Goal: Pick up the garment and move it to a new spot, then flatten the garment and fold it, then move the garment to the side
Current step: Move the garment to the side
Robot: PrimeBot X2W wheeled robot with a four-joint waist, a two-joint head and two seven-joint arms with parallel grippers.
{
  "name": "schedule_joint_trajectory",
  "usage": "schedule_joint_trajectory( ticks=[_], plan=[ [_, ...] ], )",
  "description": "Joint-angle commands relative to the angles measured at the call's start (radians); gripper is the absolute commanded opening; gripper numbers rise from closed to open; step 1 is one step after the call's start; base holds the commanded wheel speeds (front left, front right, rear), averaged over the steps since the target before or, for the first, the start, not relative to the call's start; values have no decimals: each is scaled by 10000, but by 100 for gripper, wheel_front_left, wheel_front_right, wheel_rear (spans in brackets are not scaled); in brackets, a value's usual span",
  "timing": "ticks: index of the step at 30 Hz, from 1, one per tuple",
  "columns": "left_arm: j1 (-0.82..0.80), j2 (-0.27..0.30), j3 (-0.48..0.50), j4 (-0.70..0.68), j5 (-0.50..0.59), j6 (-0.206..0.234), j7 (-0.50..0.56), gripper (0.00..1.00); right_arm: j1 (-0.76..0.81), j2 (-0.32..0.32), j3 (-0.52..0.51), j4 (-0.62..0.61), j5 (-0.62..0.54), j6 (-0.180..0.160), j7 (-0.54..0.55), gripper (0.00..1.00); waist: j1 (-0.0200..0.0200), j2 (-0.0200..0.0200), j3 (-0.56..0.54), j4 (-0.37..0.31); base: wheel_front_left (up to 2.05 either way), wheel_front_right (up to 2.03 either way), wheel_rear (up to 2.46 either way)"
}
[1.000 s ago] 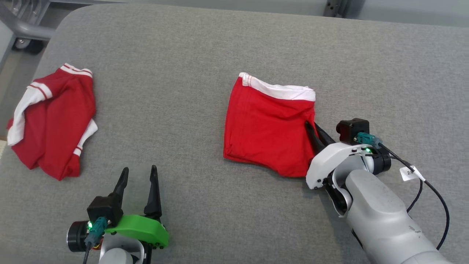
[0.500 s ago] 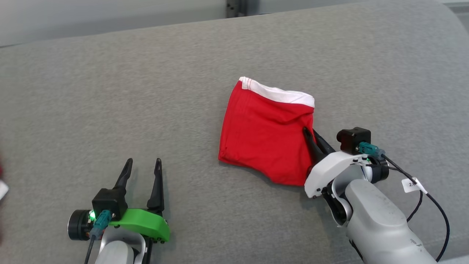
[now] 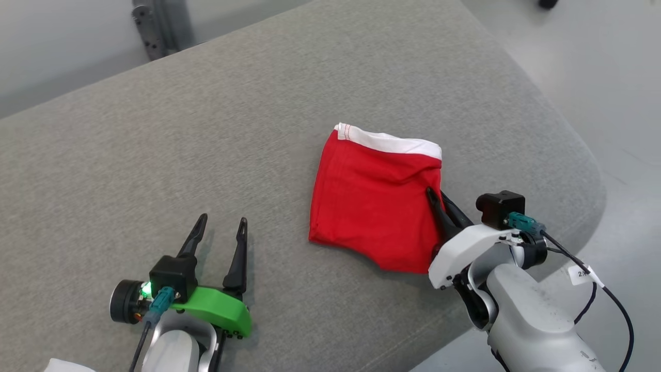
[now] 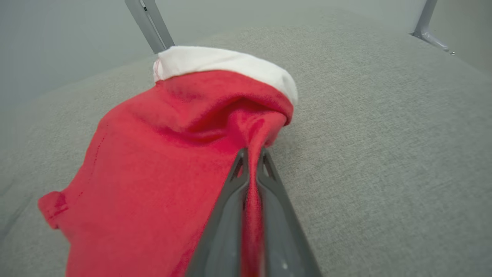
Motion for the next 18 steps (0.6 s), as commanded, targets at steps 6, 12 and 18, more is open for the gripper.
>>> schedule_joint_trajectory(
  ticks=[6,12,18],
  plan=[
    [-140,73,58,26,127,-73,-2,100,-55,26,-92,-91,-417,-15,-4,0,0,-1,283,-847,0,0,0],
    [-246,70,122,-51,355,-153,-2,100,-1001,-9,-978,601,-1819,-15,-4,0,0,-1,712,12,0,0,0],
    [-485,77,169,-162,573,-231,-2,100,-2312,-723,-2429,1384,-3423,-15,-4,0,0,-1,1252,1240,0,0,0]
  ],
)
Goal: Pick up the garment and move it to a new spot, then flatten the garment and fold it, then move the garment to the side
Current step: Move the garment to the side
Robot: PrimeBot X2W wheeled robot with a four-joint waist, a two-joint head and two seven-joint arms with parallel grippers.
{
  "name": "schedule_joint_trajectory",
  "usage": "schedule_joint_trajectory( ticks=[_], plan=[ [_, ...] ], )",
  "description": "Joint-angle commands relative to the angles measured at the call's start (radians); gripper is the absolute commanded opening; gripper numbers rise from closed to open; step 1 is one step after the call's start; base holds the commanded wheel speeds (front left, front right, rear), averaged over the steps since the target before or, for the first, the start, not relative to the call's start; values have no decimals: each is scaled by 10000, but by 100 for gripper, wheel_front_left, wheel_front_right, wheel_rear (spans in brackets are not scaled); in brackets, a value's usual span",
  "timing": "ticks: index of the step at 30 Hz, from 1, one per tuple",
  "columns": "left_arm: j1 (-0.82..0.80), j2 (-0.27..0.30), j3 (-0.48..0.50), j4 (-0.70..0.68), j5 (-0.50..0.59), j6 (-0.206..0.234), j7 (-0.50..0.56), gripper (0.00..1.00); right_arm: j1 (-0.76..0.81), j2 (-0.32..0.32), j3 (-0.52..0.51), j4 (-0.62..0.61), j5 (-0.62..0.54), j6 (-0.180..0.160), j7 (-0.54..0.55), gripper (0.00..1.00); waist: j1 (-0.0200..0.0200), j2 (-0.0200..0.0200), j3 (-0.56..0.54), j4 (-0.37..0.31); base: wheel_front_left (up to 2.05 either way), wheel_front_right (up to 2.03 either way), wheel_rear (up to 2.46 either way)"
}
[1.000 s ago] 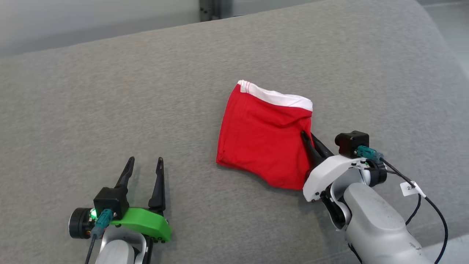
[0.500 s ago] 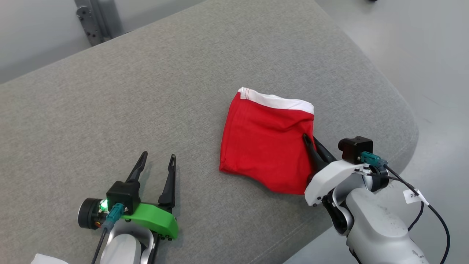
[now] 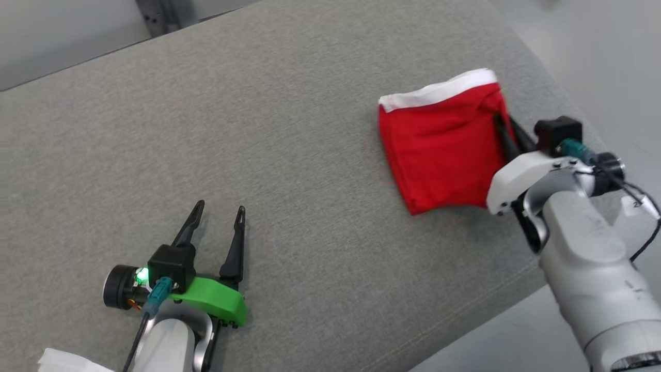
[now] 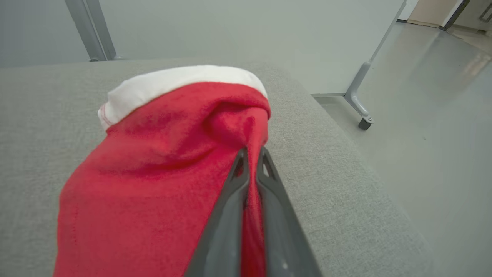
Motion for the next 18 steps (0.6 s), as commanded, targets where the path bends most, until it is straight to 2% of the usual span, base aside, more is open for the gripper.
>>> schedule_joint_trajectory(
  ticks=[1,11,13,14,18],
  plan=[
    [-225,72,47,-69,67,-38,-2,100,-347,-198,-295,173,-298,-15,-4,0,0,-1,797,1264,0,0,0],
    [-707,69,-57,-263,158,-133,-2,100,-2005,-1982,-3494,1675,-2835,-16,146,0,0,-1,1554,3037,0,0,0],
    [-752,66,-35,-282,115,-142,-2,100,-2083,-2132,-4380,1746,-3329,-16,272,49,0,-1,1629,3255,0,0,0],
    [-767,65,-17,-293,91,-130,-2,100,-2091,-2202,-4870,1672,-3623,-16,281,100,0,-1,1656,3335,0,0,0],
    [-746,62,68,-279,83,-134,-2,100,-1993,-2024,-6560,1116,-4678,-16,160,100,0,-1,1664,3509,0,0,0]
  ],
)
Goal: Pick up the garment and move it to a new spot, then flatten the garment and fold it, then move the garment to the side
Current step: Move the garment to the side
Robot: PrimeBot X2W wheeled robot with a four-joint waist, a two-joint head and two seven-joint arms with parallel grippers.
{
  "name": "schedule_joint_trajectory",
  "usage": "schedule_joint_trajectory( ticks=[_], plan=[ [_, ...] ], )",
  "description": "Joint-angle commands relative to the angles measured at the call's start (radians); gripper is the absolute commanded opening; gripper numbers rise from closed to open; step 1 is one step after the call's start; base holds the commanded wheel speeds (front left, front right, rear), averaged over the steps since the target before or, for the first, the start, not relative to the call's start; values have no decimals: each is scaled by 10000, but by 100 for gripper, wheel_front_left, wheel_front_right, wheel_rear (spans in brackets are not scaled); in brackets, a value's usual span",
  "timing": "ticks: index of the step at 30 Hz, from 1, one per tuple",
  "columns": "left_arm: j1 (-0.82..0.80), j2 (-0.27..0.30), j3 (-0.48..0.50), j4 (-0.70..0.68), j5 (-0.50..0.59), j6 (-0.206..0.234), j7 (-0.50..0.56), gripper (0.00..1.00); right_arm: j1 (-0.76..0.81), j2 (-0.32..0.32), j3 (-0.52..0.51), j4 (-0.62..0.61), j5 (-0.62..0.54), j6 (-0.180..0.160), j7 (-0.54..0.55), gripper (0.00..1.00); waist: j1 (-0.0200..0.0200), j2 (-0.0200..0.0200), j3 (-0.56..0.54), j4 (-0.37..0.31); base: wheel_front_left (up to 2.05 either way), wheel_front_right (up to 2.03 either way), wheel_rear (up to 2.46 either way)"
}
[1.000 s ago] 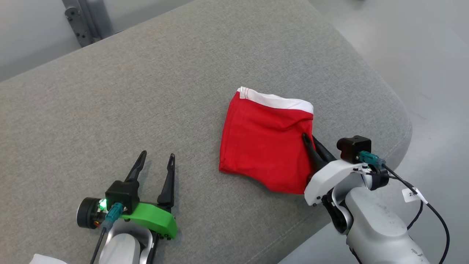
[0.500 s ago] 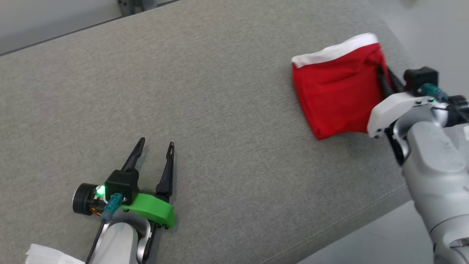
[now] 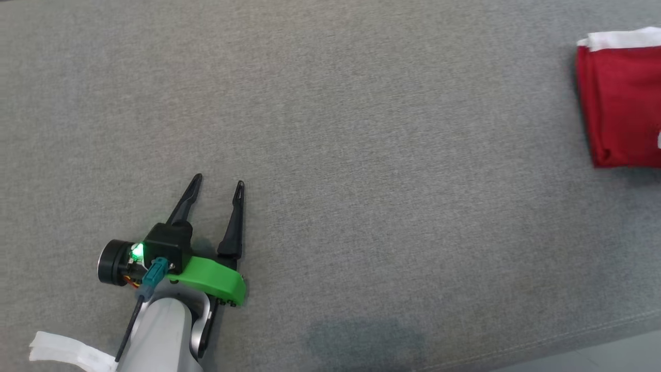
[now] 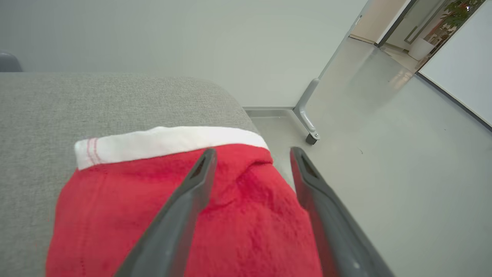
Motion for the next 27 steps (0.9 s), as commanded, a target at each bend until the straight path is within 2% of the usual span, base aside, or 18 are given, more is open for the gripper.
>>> schedule_joint_trajectory(
  ticks=[1,4,6,9,12,16,21,27],
  plan=[
    [-148,44,66,-9,-10,-18,-2,100,37,140,-427,-236,-304,-18,-99,100,0,-1,358,524,0,0,0],
    [-27,42,169,9,-25,13,-2,100,97,553,-1163,-693,-859,-18,-225,100,0,-1,163,557,0,0,0],
    [101,41,205,0,-109,70,-2,100,13,873,-1144,-1088,-845,-18,-248,100,0,-1,-10,561,0,0,0],
    [230,39,272,-15,-225,165,-1,100,242,1435,-528,-1793,-324,-18,-243,100,0,-1,-269,577,0,0,0],
    [336,40,351,-12,-314,286,-1,100,761,1965,502,-2659,446,-18,-242,100,0,-1,-549,636,0,0,0],
    [475,39,419,10,-535,454,-1,100,1743,2421,1707,-3739,1449,-18,-244,100,0,-1,-981,815,0,0,0],
    [671,42,500,45,-685,692,-1,100,2934,2675,2639,-4586,2540,-18,-245,100,0,-1,-1518,1166,0,0,0],
    [988,38,614,127,-861,882,-1,100,4247,2778,3340,-4892,3314,-17,-246,100,0,-1,-2202,1568,0,0,0]
  ],
)
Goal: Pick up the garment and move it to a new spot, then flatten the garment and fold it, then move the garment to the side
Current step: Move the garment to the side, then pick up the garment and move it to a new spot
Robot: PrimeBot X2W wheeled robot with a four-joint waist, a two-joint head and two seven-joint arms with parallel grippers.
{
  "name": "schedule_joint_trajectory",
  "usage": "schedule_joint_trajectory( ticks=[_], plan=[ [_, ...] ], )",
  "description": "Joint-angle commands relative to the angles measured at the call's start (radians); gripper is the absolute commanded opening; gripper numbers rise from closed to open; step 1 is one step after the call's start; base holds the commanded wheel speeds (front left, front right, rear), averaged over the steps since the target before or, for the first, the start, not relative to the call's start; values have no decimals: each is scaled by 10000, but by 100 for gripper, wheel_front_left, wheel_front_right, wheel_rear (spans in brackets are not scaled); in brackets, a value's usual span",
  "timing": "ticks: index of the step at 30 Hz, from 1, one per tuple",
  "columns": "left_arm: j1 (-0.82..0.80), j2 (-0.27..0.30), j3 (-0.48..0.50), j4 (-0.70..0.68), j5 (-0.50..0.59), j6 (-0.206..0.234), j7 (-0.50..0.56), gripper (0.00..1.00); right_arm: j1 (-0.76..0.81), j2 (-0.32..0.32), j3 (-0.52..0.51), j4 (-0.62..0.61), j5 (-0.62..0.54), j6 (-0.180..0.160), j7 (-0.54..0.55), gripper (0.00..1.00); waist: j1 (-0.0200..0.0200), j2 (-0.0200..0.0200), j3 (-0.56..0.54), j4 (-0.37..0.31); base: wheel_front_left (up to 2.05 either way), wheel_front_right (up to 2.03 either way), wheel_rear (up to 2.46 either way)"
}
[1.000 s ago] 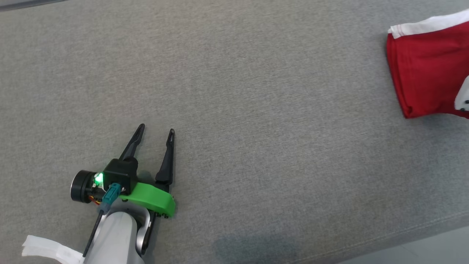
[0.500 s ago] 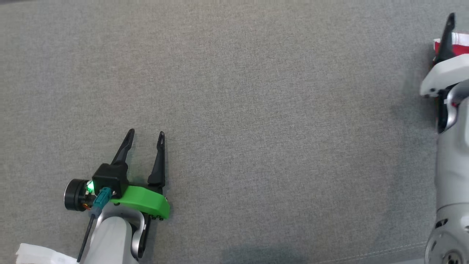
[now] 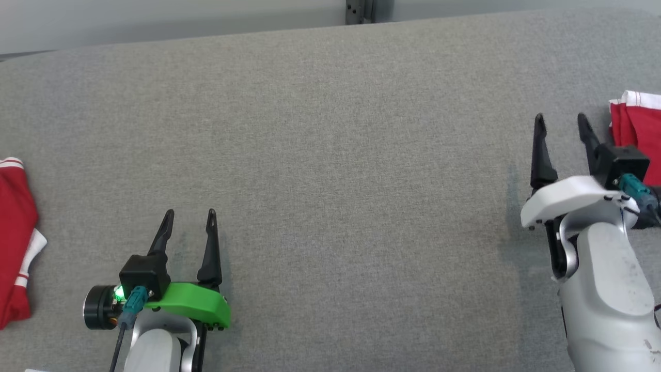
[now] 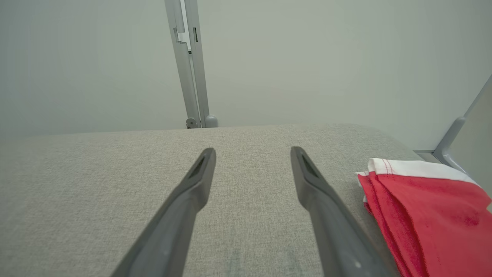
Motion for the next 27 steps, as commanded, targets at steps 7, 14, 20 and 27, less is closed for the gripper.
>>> schedule_joint_trajectory(
  ticks=[7,14,20,27],
  plan=[
    [657,42,212,155,-162,222,-1,100,1493,-16,868,-157,835,-15,-30,100,-1,0,-1260,706,0,0,0],
    [1205,42,523,267,-261,383,-1,100,2597,-16,1469,-521,1548,-15,-30,100,-1,0,-1937,761,0,0,0],
    [1605,43,813,269,-290,533,-1,100,3103,-15,1931,-750,1888,-15,-30,100,-1,0,-2396,573,0,0,0],
    [1776,41,1025,122,-302,534,-1,100,3452,-13,2164,-916,2104,-15,-31,100,-1,0,-2611,535,0,0,0]
  ],
)
